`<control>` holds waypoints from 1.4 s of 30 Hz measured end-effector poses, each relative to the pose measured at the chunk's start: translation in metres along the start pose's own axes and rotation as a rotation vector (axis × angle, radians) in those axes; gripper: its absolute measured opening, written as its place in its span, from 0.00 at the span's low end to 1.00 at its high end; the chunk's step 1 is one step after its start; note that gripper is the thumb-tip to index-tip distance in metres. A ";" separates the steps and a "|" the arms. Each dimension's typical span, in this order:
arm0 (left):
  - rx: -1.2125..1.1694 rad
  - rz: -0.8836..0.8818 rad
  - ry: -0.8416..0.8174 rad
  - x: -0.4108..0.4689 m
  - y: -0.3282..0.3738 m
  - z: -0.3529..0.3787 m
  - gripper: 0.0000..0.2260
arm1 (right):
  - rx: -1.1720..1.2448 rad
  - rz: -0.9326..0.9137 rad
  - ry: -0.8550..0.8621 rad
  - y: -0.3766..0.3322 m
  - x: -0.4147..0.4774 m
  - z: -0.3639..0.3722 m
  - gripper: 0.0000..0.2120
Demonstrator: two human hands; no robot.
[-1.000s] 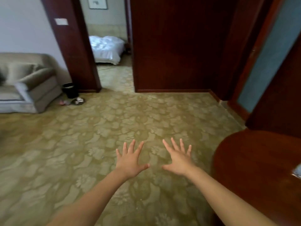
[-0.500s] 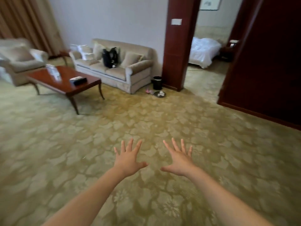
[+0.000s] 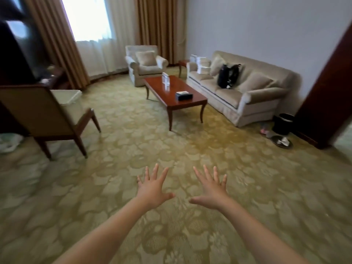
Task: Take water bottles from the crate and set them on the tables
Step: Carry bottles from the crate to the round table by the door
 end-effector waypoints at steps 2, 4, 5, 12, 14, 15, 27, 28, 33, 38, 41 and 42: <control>0.005 -0.055 0.014 0.033 -0.002 -0.008 0.43 | 0.000 -0.055 -0.009 -0.004 0.045 -0.009 0.54; 0.007 -0.100 0.035 0.063 -0.005 -0.015 0.43 | -0.008 -0.103 -0.025 -0.007 0.087 -0.016 0.54; 0.003 -0.119 0.046 0.076 -0.007 -0.019 0.43 | -0.012 -0.124 -0.033 -0.008 0.104 -0.019 0.54; -0.004 -0.265 0.040 0.149 -0.042 -0.032 0.44 | -0.016 -0.247 -0.094 -0.033 0.212 -0.020 0.55; -0.020 -0.301 0.040 0.172 -0.058 -0.035 0.44 | -0.030 -0.279 -0.116 -0.043 0.246 -0.017 0.55; -0.027 -0.314 0.041 0.185 -0.067 -0.036 0.44 | -0.036 -0.295 -0.124 -0.049 0.264 -0.015 0.55; -0.010 -0.411 0.123 0.413 -0.214 -0.103 0.43 | -0.056 -0.424 -0.115 -0.167 0.538 -0.038 0.54; -0.003 -0.412 0.124 0.432 -0.226 -0.111 0.43 | -0.052 -0.431 -0.110 -0.178 0.560 -0.041 0.54; 0.018 -0.440 0.088 0.504 -0.278 -0.130 0.44 | -0.024 -0.427 -0.131 -0.216 0.651 -0.037 0.55; 0.034 -0.505 0.078 0.581 -0.330 -0.142 0.44 | -0.014 -0.472 -0.156 -0.256 0.756 -0.028 0.54; 0.031 -0.573 0.109 0.638 -0.365 -0.155 0.43 | -0.002 -0.549 -0.180 -0.290 0.831 -0.028 0.54; 0.026 -0.601 0.122 0.657 -0.376 -0.161 0.43 | -0.006 -0.577 -0.182 -0.302 0.856 -0.030 0.54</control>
Point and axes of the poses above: each hand's wrist, its own x-axis towards the middle knuckle, its own z-axis out of the palm, y = z × x, the point moved 5 cm from there along x, towards the middle knuckle, and after that the axes turned 7 degrees about y, right-handed, at the moved point
